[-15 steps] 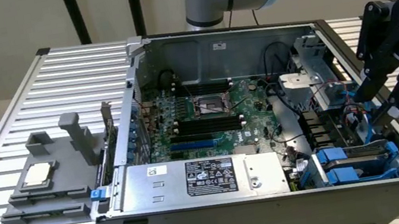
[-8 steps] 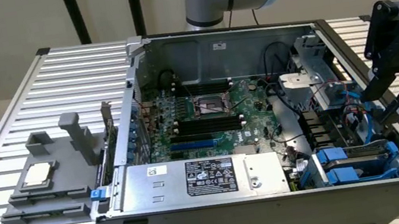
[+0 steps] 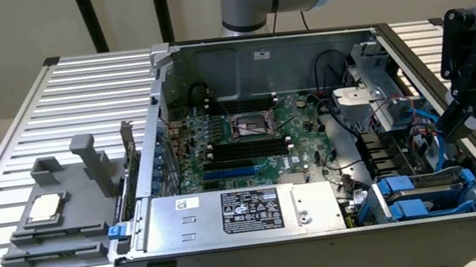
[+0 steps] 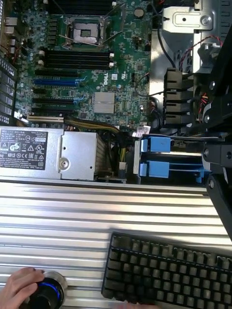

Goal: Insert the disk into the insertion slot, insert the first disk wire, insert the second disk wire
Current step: 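Insert the disk into the insertion slot, then insert the first disk wire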

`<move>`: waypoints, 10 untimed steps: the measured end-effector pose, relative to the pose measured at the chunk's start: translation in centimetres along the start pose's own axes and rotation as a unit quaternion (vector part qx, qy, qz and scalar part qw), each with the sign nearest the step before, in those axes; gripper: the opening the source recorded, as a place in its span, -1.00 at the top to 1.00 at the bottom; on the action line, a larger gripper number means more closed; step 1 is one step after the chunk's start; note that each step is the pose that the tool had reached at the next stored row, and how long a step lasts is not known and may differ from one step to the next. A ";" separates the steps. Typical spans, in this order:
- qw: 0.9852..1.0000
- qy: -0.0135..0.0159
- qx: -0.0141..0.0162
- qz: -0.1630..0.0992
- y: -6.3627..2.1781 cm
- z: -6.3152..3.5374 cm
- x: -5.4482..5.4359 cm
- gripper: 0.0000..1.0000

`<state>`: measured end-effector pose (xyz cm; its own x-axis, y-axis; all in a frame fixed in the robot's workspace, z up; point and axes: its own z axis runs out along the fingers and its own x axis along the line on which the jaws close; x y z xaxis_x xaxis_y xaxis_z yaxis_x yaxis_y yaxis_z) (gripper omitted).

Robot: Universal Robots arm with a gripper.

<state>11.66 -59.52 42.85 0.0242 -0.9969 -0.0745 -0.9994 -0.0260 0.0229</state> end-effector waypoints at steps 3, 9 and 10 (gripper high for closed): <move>1.000 0.000 0.000 0.000 0.00 0.00 0.0 0.62; 1.000 0.000 0.000 0.000 0.00 0.00 0.0 0.62; 1.000 0.000 0.000 0.000 0.00 0.00 0.0 0.62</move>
<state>11.66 -59.52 42.85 0.0242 -0.9969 -0.0745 -0.9994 -0.0260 0.0229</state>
